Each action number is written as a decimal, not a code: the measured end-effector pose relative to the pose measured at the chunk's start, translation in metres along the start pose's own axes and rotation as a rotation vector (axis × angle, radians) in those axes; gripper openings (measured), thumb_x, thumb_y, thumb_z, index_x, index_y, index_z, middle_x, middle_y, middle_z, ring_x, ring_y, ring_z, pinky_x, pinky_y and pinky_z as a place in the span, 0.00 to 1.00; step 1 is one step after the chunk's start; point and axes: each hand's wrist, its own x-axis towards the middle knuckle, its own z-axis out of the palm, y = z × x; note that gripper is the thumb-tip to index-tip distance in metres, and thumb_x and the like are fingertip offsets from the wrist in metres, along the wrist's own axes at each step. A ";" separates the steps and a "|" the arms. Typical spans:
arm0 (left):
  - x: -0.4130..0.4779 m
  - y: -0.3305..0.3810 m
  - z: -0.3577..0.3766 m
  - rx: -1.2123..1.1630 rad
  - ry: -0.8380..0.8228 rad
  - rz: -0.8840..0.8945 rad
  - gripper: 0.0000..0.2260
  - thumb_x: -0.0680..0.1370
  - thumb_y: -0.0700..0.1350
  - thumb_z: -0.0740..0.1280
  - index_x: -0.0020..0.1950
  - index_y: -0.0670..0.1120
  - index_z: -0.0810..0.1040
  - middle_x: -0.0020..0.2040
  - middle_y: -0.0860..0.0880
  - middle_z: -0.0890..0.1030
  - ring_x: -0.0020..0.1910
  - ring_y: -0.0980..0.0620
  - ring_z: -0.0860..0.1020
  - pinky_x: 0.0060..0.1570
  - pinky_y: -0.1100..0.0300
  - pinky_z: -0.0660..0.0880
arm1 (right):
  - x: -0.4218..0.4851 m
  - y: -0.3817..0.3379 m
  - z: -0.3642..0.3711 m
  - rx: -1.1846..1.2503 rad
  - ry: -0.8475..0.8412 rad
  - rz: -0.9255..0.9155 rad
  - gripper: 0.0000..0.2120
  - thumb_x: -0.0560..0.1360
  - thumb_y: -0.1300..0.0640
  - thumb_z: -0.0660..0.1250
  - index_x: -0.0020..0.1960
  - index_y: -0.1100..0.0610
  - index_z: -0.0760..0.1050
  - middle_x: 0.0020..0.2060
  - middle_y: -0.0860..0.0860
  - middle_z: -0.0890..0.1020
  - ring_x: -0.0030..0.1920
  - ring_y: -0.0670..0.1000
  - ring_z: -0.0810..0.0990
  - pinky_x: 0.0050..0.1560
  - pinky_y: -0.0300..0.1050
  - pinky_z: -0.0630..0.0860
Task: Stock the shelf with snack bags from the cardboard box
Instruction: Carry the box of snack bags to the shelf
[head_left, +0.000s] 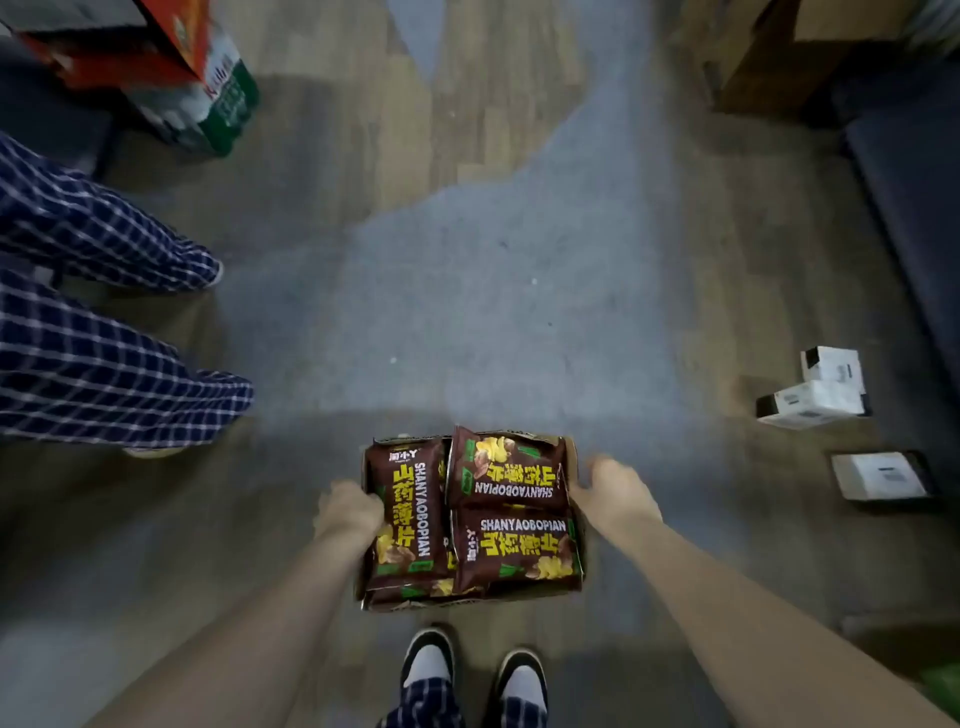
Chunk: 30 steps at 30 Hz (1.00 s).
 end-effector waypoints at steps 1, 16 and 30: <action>0.006 -0.002 0.005 0.023 -0.013 -0.016 0.14 0.78 0.39 0.61 0.61 0.33 0.73 0.61 0.34 0.76 0.61 0.35 0.74 0.57 0.51 0.71 | 0.007 0.003 0.007 -0.003 -0.015 0.017 0.06 0.78 0.53 0.60 0.47 0.55 0.67 0.43 0.52 0.77 0.42 0.55 0.77 0.40 0.45 0.73; 0.044 -0.034 0.038 0.134 -0.007 0.071 0.08 0.77 0.39 0.59 0.48 0.38 0.77 0.51 0.38 0.80 0.49 0.39 0.78 0.41 0.57 0.69 | 0.050 0.025 0.066 -0.069 -0.044 0.135 0.07 0.80 0.55 0.58 0.47 0.56 0.72 0.40 0.51 0.78 0.41 0.54 0.78 0.39 0.45 0.74; 0.007 0.020 -0.062 0.082 0.080 0.187 0.11 0.76 0.40 0.61 0.33 0.45 0.74 0.39 0.45 0.80 0.41 0.44 0.79 0.39 0.58 0.71 | 0.014 -0.029 -0.038 -0.016 0.075 0.015 0.10 0.79 0.56 0.58 0.41 0.57 0.71 0.36 0.52 0.78 0.37 0.55 0.76 0.37 0.43 0.70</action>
